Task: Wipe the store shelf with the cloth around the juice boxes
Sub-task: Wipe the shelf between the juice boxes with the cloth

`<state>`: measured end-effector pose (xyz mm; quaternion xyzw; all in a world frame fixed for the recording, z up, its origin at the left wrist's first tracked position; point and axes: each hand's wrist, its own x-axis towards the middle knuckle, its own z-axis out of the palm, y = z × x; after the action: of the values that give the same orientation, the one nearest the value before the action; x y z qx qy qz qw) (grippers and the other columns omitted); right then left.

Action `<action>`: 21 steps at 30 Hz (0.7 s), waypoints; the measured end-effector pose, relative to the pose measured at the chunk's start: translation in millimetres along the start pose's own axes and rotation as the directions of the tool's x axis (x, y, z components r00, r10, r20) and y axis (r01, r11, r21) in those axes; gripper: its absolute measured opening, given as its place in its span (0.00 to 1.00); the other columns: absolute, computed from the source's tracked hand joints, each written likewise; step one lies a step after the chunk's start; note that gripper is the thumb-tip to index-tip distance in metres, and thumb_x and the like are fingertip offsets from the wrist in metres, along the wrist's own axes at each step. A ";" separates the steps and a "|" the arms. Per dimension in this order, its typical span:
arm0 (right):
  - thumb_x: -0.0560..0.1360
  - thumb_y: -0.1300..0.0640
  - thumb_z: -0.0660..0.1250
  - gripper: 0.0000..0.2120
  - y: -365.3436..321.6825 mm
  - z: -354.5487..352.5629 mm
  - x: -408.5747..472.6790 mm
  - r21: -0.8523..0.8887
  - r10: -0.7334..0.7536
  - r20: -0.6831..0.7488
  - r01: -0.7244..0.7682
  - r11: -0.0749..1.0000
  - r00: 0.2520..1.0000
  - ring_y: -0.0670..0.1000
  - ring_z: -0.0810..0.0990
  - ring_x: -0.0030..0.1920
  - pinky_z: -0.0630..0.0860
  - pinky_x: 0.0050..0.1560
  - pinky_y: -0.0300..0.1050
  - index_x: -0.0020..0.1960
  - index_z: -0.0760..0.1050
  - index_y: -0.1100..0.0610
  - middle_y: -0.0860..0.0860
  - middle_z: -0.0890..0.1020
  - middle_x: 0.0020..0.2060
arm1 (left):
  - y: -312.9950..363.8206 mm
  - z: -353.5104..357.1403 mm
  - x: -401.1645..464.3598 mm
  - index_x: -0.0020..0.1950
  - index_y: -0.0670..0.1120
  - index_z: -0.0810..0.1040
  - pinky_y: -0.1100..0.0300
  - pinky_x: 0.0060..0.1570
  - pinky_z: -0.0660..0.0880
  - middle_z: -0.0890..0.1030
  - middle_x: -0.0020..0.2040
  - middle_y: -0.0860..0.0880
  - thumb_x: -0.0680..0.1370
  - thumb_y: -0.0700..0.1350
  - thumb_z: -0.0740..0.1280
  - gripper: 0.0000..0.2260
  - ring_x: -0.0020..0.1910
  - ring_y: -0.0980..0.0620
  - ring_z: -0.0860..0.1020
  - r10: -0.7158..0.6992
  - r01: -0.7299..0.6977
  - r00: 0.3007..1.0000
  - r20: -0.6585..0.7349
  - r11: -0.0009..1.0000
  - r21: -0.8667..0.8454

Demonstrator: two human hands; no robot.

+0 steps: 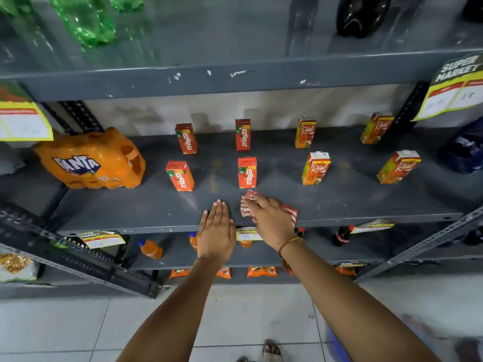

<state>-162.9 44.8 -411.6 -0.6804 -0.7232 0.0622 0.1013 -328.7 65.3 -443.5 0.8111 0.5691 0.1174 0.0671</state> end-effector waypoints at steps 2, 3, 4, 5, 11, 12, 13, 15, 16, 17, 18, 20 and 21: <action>0.73 0.65 0.65 0.32 14.7 -6.4 -3.6 -0.025 0.050 0.011 -0.049 0.998 0.999 0.60 0.67 0.69 0.74 0.61 0.54 0.75 0.63 0.50 0.52 0.66 0.75 | 1.0 0.0 0.3 0.75 0.39 0.61 0.50 0.75 0.51 0.65 0.75 0.42 0.79 0.51 0.41 0.29 0.76 0.46 0.60 -0.006 0.006 1.000 -0.004 1.000 0.011; 0.73 0.65 0.65 0.33 22.0 -9.8 -6.8 -0.034 0.083 0.015 -0.082 0.996 0.996 0.60 0.67 0.70 0.74 0.61 0.55 0.75 0.62 0.50 0.52 0.65 0.75 | 1.6 0.1 0.1 0.76 0.39 0.59 0.51 0.75 0.49 0.64 0.76 0.42 0.79 0.52 0.40 0.30 0.76 0.47 0.58 -0.009 0.009 1.000 0.006 1.000 0.016; 0.73 0.65 0.64 0.33 29.3 -13.0 -10.4 -0.045 0.118 0.020 -0.117 0.992 0.993 0.60 0.67 0.70 0.74 0.61 0.55 0.75 0.61 0.50 0.52 0.65 0.75 | 2.6 -0.7 -0.1 0.77 0.40 0.57 0.52 0.76 0.47 0.61 0.77 0.43 0.79 0.52 0.39 0.30 0.77 0.48 0.56 -0.009 0.008 1.000 0.024 1.000 0.024; 0.73 0.64 0.64 0.33 36.9 -15.8 -13.8 -0.060 0.153 0.026 -0.151 0.987 0.988 0.61 0.66 0.70 0.75 0.61 0.55 0.76 0.61 0.50 0.52 0.64 0.75 | 3.7 -0.9 -0.2 0.77 0.40 0.54 0.53 0.76 0.45 0.59 0.78 0.44 0.80 0.52 0.38 0.29 0.78 0.48 0.54 -0.003 0.002 0.999 0.046 0.999 0.034; 0.74 0.65 0.64 0.32 76.7 -33.0 -28.1 -0.065 0.306 0.042 -0.303 0.951 0.951 0.62 0.68 0.68 0.80 0.54 0.57 0.75 0.62 0.49 0.53 0.65 0.74 | 27.0 1.8 13.1 0.78 0.42 0.47 0.52 0.77 0.43 0.51 0.80 0.45 0.83 0.51 0.42 0.25 0.78 0.49 0.46 0.081 -0.087 0.988 0.132 0.996 0.034; 0.74 0.64 0.65 0.32 78.1 -35.5 -28.3 -0.051 0.308 0.055 -0.306 0.951 0.950 0.62 0.69 0.68 0.79 0.54 0.57 0.75 0.62 0.49 0.52 0.66 0.74 | 32.9 3.7 15.9 0.78 0.42 0.47 0.52 0.77 0.42 0.51 0.80 0.45 0.82 0.51 0.41 0.26 0.78 0.49 0.47 0.092 -0.097 0.986 0.138 0.995 0.028; 0.74 0.63 0.66 0.31 79.2 -39.0 -27.8 -0.020 0.317 0.063 -0.316 0.948 0.946 0.62 0.70 0.67 0.79 0.55 0.58 0.74 0.63 0.49 0.52 0.68 0.73 | 40.5 6.1 18.9 0.78 0.41 0.48 0.53 0.76 0.41 0.52 0.80 0.45 0.81 0.53 0.38 0.28 0.78 0.49 0.47 0.103 -0.107 0.985 0.140 0.994 0.019; 0.75 0.61 0.67 0.28 74.5 -47.2 -22.6 0.076 0.354 0.044 -0.356 0.931 0.934 0.63 0.74 0.64 0.78 0.57 0.60 0.73 0.65 0.47 0.51 0.71 0.71 | 52.2 10.5 24.6 0.78 0.41 0.49 0.53 0.76 0.41 0.53 0.79 0.45 0.77 0.54 0.34 0.32 0.78 0.49 0.48 0.114 -0.114 0.985 0.131 0.993 -0.004; 0.75 0.61 0.67 0.28 72.0 -50.1 -21.2 0.112 0.361 0.005 -0.360 0.926 0.932 0.63 0.75 0.63 0.78 0.57 0.60 0.72 0.65 0.46 0.50 0.71 0.71 | 58.9 13.6 27.6 0.78 0.41 0.50 0.53 0.75 0.41 0.54 0.79 0.45 0.77 0.54 0.33 0.33 0.78 0.49 0.49 0.117 -0.116 0.985 0.125 0.993 -0.010; 0.74 0.62 0.66 0.29 68.4 -49.8 -20.3 0.122 0.339 -0.030 -0.333 0.935 0.940 0.61 0.75 0.64 0.77 0.58 0.59 0.72 0.65 0.46 0.49 0.70 0.72 | 65.0 17.4 29.8 0.78 0.41 0.51 0.53 0.75 0.41 0.55 0.79 0.44 0.76 0.54 0.34 0.33 0.78 0.49 0.49 0.116 -0.116 0.986 0.121 0.993 -0.009; 0.74 0.63 0.66 0.30 63.2 -46.4 -20.6 0.104 0.282 -0.038 -0.277 0.955 0.959 0.59 0.73 0.66 0.76 0.60 0.56 0.73 0.65 0.45 0.48 0.68 0.73 | 69.7 20.6 31.6 0.78 0.40 0.52 0.53 0.75 0.42 0.55 0.79 0.44 0.76 0.53 0.34 0.33 0.78 0.49 0.50 0.115 -0.116 0.986 0.122 0.993 -0.002; 0.74 0.63 0.65 0.31 54.4 -31.5 -23.9 0.046 0.108 0.023 -0.109 0.993 0.994 0.57 0.68 0.70 0.73 0.65 0.55 0.74 0.63 0.47 0.48 0.64 0.75 | 75.9 25.5 34.0 0.77 0.40 0.54 0.52 0.76 0.44 0.57 0.78 0.43 0.76 0.52 0.37 0.32 0.78 0.48 0.52 0.108 -0.110 0.987 0.123 0.994 0.011; 0.74 0.63 0.64 0.31 53.6 -23.3 -25.6 0.029 0.034 0.037 -0.035 0.999 0.999 0.58 0.67 0.72 0.72 0.66 0.56 0.75 0.64 0.47 0.49 0.64 0.76 | 77.7 27.4 35.1 0.77 0.39 0.56 0.51 0.75 0.46 0.59 0.78 0.42 0.76 0.52 0.39 0.32 0.78 0.47 0.54 0.106 -0.108 0.988 0.109 0.994 0.016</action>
<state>-104.1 21.7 -402.7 -0.6900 -0.7120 0.0871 0.0968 -239.5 72.3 -447.0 0.8463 0.5215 0.0706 0.0825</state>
